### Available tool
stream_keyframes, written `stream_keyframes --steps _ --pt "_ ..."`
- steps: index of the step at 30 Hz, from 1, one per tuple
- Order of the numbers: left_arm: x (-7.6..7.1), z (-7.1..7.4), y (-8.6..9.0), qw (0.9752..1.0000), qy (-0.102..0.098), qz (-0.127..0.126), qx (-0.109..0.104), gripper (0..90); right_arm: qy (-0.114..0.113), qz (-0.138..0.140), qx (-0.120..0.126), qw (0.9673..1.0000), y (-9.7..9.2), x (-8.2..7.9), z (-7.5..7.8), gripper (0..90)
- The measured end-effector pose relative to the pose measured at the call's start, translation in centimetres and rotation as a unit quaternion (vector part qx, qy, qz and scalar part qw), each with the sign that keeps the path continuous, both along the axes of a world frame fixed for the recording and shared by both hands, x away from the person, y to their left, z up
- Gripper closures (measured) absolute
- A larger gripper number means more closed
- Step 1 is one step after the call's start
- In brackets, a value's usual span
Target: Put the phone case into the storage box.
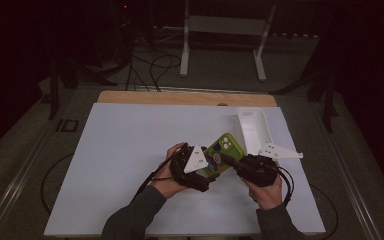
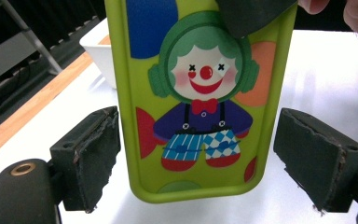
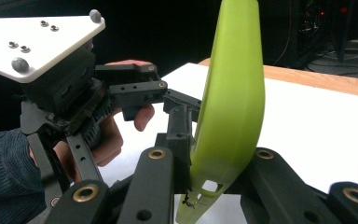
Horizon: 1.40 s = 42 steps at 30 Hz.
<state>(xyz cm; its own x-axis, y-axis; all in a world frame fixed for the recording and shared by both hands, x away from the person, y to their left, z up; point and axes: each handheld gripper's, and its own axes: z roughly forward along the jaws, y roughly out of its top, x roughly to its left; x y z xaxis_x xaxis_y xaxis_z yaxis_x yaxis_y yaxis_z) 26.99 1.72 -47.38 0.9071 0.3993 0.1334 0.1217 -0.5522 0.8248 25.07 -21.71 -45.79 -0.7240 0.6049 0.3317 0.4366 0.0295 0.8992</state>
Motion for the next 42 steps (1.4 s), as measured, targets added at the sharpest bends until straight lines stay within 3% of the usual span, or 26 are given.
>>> stream_keyframes --steps 23,31,42 --pt "1.5 0.9 2.2 0.9975 0.054 -0.001 -0.045 10.5 -0.005 -0.003 -0.006 1.0000 -0.7 -0.1 0.2 79.0" --pt "2.0 0.8 2.9 0.9947 0.083 -0.019 -0.056 11.6 -0.010 0.000 -0.006 0.9999 -0.9 -0.3 0.3 79.0" --pt "2.5 0.6 3.2 0.9923 0.098 -0.040 -0.064 13.9 -0.017 0.008 -0.007 0.9998 -0.6 -0.5 0.4 79.1"
